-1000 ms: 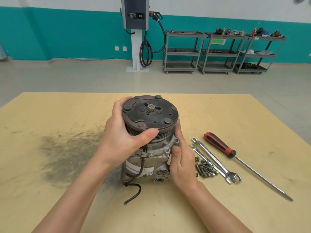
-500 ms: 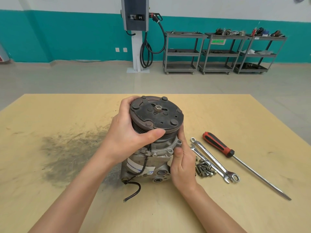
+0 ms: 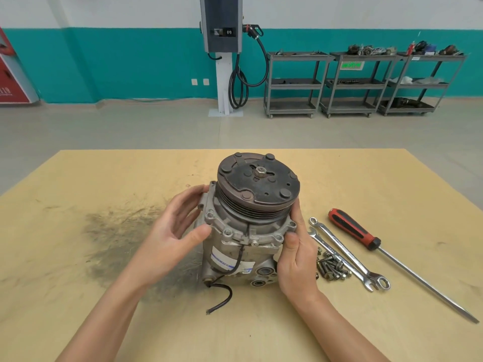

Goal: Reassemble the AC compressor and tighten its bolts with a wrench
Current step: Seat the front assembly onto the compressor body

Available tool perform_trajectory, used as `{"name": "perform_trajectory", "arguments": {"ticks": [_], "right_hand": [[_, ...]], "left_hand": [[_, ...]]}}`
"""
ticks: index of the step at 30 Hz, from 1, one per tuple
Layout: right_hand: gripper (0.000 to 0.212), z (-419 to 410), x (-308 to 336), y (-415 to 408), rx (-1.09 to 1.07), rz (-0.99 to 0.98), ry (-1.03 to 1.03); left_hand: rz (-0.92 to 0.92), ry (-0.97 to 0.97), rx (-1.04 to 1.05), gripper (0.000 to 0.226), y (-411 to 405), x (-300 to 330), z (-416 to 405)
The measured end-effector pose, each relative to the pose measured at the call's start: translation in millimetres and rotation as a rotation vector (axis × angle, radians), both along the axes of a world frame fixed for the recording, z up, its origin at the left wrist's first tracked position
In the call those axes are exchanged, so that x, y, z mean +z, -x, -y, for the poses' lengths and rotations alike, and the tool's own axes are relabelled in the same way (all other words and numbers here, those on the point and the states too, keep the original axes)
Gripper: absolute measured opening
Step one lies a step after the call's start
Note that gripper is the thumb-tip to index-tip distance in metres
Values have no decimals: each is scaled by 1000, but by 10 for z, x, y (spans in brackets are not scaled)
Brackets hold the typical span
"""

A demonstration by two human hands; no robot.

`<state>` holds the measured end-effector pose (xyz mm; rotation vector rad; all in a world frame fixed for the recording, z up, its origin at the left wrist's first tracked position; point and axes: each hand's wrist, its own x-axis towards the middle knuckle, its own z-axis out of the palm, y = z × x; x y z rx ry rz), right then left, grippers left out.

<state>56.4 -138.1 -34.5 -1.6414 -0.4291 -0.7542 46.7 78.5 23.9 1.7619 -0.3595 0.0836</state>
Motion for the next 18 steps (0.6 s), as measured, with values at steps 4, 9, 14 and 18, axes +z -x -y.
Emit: {"name": "perform_trajectory", "arguments": {"ticks": [4,9,14,18], "right_hand": [[58,4,3,0,2,2,-7],[58,-1,10,1,-2,18,-8],[59,0,26,2,3,33,-11],[62,-13,34,-2,-4,37,-14]], "left_hand": [[13,41,30,95,-10,15,62],[55,53,28,93,-38,22,91],[38,12,35,93,-80,14,83],[71,-36,91,76,-76,-5,91]]}}
